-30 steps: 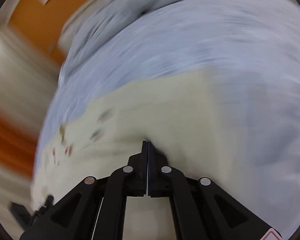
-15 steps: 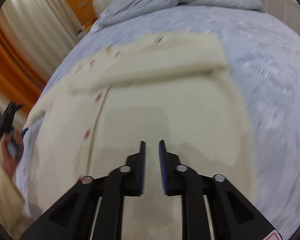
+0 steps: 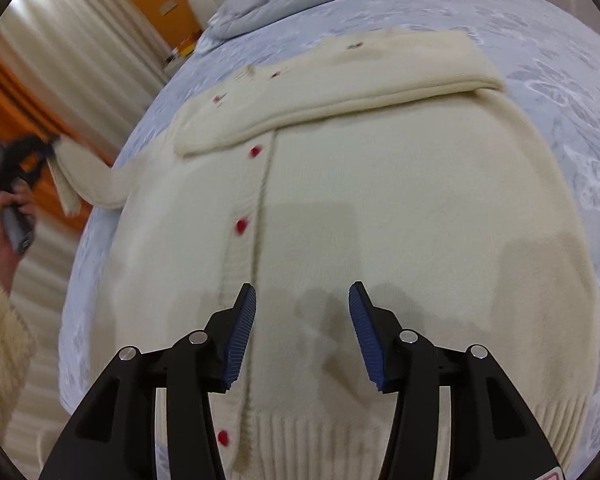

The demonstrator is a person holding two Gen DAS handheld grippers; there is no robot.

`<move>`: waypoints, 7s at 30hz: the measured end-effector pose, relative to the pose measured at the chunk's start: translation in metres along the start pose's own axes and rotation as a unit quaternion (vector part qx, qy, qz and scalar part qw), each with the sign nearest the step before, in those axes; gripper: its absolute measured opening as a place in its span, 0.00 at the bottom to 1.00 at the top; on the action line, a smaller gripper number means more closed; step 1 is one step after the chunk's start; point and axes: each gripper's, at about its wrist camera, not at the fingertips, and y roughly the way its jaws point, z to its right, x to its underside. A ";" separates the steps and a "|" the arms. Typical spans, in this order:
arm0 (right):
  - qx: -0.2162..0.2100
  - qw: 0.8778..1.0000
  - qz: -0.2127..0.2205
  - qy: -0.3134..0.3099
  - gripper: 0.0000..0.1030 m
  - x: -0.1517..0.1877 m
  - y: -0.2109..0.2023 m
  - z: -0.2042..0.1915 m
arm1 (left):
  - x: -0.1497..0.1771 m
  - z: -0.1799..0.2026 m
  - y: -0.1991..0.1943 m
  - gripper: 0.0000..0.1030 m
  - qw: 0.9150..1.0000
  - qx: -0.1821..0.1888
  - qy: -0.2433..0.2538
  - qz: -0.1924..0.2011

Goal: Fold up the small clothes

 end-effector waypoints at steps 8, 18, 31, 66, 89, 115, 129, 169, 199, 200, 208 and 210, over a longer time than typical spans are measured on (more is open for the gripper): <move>0.034 0.999 0.018 0.035 0.51 -0.023 -0.014 0.042 | 0.189 0.162 0.073 0.76 0.972 0.088 0.092 -0.199; 0.013 0.996 0.042 -0.074 0.68 -0.130 0.023 -0.008 | 0.170 0.023 0.065 0.88 0.980 0.032 -0.153 -0.127; -0.025 0.994 0.094 0.052 0.07 -0.200 0.068 0.022 | 0.146 -0.026 0.091 0.08 0.973 -0.005 -0.217 -0.079; 0.020 0.998 0.018 -0.058 0.00 -0.197 0.130 0.018 | 0.191 -0.026 0.101 0.13 0.990 0.017 -0.132 -0.040; 0.027 0.995 0.097 -0.007 0.06 -0.169 0.044 0.078 | 0.189 -0.020 0.104 0.13 0.992 0.001 -0.118 -0.044; -0.022 0.989 -0.015 0.143 0.55 0.083 -0.068 0.129 | 0.295 -0.032 -0.112 0.67 0.966 -0.051 -0.075 -0.241; -0.155 0.975 0.094 0.130 0.06 0.070 -0.184 0.101 | 0.249 0.003 -0.211 0.08 0.976 0.031 -0.082 -0.198; 0.061 0.996 0.051 0.037 0.72 0.006 -0.116 0.128 | 0.229 0.021 -0.072 0.86 0.968 -0.087 0.037 -0.232; 0.103 0.992 0.068 0.040 0.20 -0.042 -0.099 0.133 | 0.201 0.033 -0.012 0.16 0.965 -0.128 0.053 -0.223; 0.099 0.991 0.089 0.016 0.20 -0.038 -0.113 0.111 | 0.198 0.043 -0.025 0.16 0.967 -0.130 0.064 -0.208; -0.100 0.992 -0.019 -0.075 0.15 0.017 -0.042 -0.062 | 0.254 0.117 -0.048 0.17 0.964 -0.075 0.103 -0.235; -0.092 0.991 -0.045 -0.090 0.11 0.029 -0.016 -0.079 | 0.278 0.111 -0.037 0.19 0.954 -0.104 0.112 -0.257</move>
